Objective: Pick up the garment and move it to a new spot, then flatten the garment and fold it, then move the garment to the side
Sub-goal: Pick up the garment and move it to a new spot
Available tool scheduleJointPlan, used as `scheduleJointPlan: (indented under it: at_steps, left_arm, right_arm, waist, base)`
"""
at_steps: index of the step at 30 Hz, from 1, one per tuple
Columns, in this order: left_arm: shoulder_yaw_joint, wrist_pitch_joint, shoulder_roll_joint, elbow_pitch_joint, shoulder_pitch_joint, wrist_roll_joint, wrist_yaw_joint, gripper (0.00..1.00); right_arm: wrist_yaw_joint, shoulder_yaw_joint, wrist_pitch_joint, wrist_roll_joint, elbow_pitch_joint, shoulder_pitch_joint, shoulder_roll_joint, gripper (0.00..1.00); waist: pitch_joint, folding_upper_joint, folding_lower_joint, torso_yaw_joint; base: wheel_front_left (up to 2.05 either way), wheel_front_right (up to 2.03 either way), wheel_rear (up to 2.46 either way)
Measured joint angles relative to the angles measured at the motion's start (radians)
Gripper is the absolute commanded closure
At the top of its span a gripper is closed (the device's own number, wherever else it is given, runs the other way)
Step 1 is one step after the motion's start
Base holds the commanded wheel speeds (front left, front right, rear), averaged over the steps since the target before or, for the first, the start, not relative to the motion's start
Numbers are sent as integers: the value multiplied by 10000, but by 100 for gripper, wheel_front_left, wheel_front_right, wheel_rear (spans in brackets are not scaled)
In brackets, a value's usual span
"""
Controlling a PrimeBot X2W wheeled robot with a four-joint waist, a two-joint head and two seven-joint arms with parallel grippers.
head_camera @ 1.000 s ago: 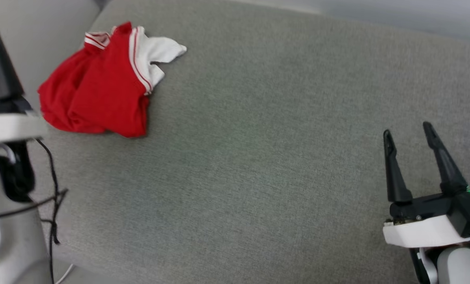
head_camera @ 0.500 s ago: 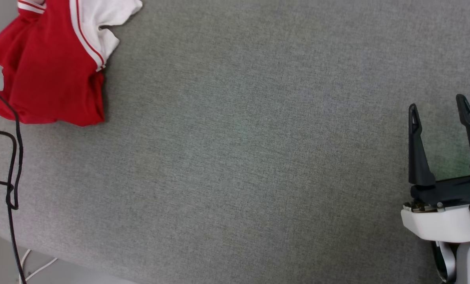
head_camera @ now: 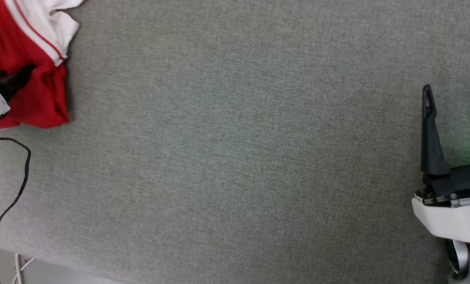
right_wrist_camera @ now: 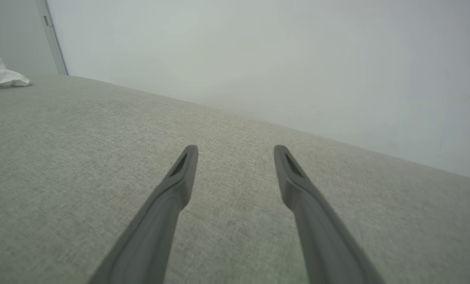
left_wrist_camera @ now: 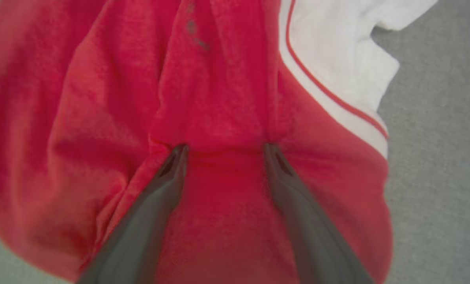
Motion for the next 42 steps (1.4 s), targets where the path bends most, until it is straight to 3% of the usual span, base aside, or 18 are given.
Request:
scheduleJointPlan:
  at_steps: [4,9,10,11,22,33,38,42]
  left_arm:
    - [-349,1099,309,378,-267,-796,-4,0]
    - [-713,1335,424,610,-616,-1177,-6,0]
    - [-796,1325,466,646,-658,-1189,-8,71]
    - [-871,1315,485,694,-702,-1212,-12,100]
    - [-1712,244,838,324,-995,-1526,6,100]
    - [-3091,-182,2019,-2243,-2150,-986,0,100]
    - [-3695,-71,2057,-3572,-2718,-717,0,100]
    - [-4240,150,1666,-4378,-3268,-449,0,100]
  right_arm:
    - [0,-15,-2,-50,-167,-60,-67,0]
    - [0,-35,-10,-73,-284,-137,-88,0]
    - [2,-25,-13,-73,-284,-143,-88,0]
    - [0,-15,-15,-73,-284,-153,-88,0]
    - [0,25,-4,-35,36,-218,-17,0]
    - [0,163,-4,295,512,-211,226,0]
    - [0,138,-2,639,679,-172,268,0]
    - [0,79,-4,1039,777,-156,274,0]
  waist:
    - [346,0,-1,-100]
    - [686,0,-3,-204]
    - [712,0,-3,-225]
    - [726,0,-3,-244]
    - [142,-1,-2,-254]
    - [-1168,0,-2,-424]
    - [-1710,0,-2,-749]
    - [-2015,-1,-2,-1195]
  base:
    - [0,0,0]
    - [0,0,0]
    - [0,0,0]
    - [0,0,0]
    - [0,0,0]
    - [0,0,0]
    - [0,0,0]
    - [0,0,0]
